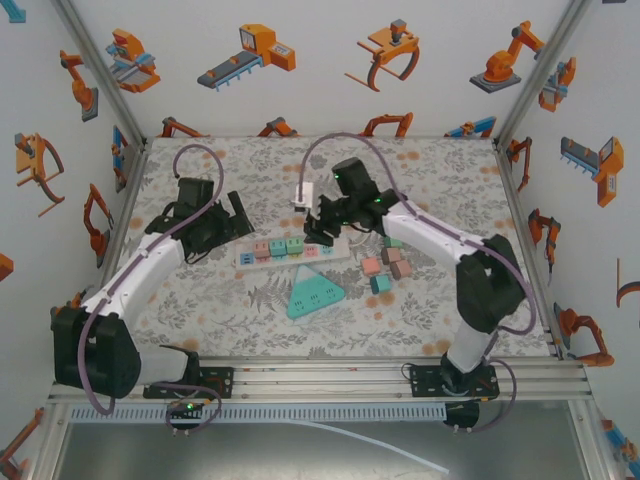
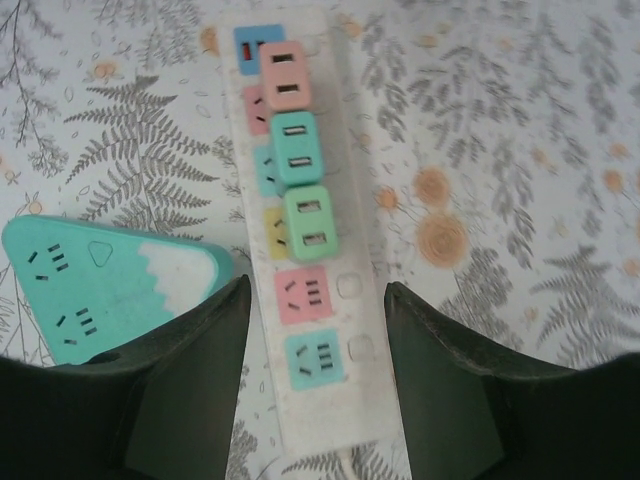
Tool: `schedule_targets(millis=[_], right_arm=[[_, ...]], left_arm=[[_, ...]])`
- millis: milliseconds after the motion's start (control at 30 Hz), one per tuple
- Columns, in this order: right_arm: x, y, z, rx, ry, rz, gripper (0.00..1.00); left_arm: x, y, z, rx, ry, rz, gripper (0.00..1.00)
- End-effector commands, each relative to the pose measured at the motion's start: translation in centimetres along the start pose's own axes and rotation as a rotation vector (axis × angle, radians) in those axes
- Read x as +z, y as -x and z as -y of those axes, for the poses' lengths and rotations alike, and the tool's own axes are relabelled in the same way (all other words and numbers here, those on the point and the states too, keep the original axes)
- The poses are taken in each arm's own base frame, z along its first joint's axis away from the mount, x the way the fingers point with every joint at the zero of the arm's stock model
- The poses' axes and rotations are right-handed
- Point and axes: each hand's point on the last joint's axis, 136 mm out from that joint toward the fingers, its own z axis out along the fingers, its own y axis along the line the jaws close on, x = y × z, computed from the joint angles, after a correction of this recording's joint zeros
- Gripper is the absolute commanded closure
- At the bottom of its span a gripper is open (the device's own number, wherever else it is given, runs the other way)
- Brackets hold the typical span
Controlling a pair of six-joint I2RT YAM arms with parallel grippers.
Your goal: Pull the plug off the socket
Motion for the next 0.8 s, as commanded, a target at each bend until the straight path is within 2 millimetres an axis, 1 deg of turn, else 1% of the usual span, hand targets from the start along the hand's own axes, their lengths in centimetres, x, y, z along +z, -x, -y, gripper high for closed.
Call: schedule_targets(millis=[0,100,167,267,367,433,567,633,767], right_arm=[[2.5,-0.9,-2.2,-0.087,0.131,-0.032,0.47],[4.7,-1.4,-2.8,-0.081,0.178,-0.032,0.48],[5.5,-1.8,-3.0,-0.08,0.187,-0.028,0.49],[6.4,-3.0,-2.6,-0.075,0.165,-0.044,0.52],[6.9,-3.8,-2.5,-0.072,0.156,-0.062,0.56],[7.2,-3.9,-2.3,-0.065,0.145,-0.067,0.56],[7.7,-4.6,-1.1,-0.063,0.09,-0.1,0.51],[8.0,-4.9,-0.9,-0.061,0.086,-0.11,0.5],[8.1,-4.3,-0.9,-0.079,0.082,-0.107,0.5]], left_arm=[[0.2,0.2,-0.1,-0.031,0.005,-0.018,0.01],[1.1,-0.4,-0.9,-0.05,0.031,-0.049,0.02],[1.6,-0.7,-1.1,-0.047,0.044,-0.065,0.03],[2.4,-1.4,-1.3,-0.047,0.044,-0.088,0.09],[2.8,-2.3,-1.3,-0.05,0.026,-0.114,0.18],[3.0,-3.0,-1.4,-0.05,0.021,-0.134,0.22],[3.5,-4.2,-1.7,-0.039,0.016,-0.162,0.29],[4.0,-4.7,-1.7,-0.027,0.012,-0.185,0.32],[4.9,-6.0,-1.8,-0.012,0.002,-0.236,0.34]])
